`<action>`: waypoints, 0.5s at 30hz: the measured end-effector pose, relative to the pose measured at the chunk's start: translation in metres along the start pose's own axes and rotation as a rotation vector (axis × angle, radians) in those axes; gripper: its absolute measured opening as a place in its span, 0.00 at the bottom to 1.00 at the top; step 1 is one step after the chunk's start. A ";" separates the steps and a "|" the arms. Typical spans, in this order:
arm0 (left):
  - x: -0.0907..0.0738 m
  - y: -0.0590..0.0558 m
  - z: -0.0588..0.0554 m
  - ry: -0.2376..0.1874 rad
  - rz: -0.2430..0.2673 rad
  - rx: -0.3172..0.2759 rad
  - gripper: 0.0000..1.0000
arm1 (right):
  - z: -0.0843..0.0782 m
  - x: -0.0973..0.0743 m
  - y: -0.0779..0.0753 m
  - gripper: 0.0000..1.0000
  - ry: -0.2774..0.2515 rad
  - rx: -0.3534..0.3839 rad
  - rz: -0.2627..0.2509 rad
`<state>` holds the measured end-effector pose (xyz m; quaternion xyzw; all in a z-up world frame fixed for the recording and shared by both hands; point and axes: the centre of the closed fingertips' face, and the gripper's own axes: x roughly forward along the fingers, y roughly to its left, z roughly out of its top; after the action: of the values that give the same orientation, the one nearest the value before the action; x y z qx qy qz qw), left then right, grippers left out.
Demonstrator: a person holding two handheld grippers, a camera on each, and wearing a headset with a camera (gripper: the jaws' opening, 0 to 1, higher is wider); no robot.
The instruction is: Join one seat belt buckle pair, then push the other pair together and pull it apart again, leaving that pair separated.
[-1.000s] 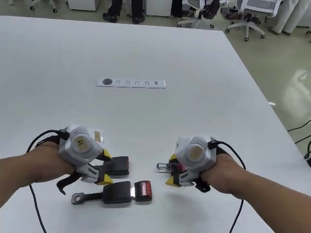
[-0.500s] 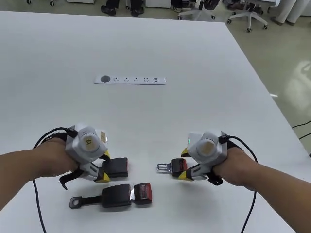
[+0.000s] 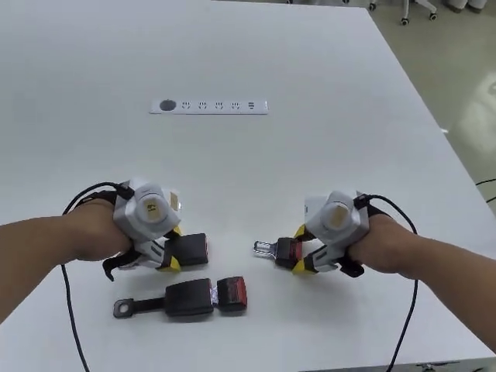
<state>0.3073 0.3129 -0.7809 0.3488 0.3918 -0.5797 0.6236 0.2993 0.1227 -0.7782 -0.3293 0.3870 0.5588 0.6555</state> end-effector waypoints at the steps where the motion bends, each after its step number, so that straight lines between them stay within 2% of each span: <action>1: 0.000 -0.001 0.000 0.001 0.001 0.002 0.34 | 0.000 0.000 0.000 0.32 0.000 -0.004 0.006; 7: 0.000 0.001 -0.002 0.018 -0.007 0.025 0.34 | -0.002 0.002 0.000 0.32 0.025 -0.077 0.043; 15: 0.001 0.000 -0.002 0.037 -0.008 0.037 0.34 | 0.005 0.007 0.003 0.32 0.034 -0.093 0.047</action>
<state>0.3071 0.3137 -0.7828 0.3696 0.3938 -0.5826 0.6073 0.2978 0.1304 -0.7818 -0.3597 0.3794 0.5855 0.6196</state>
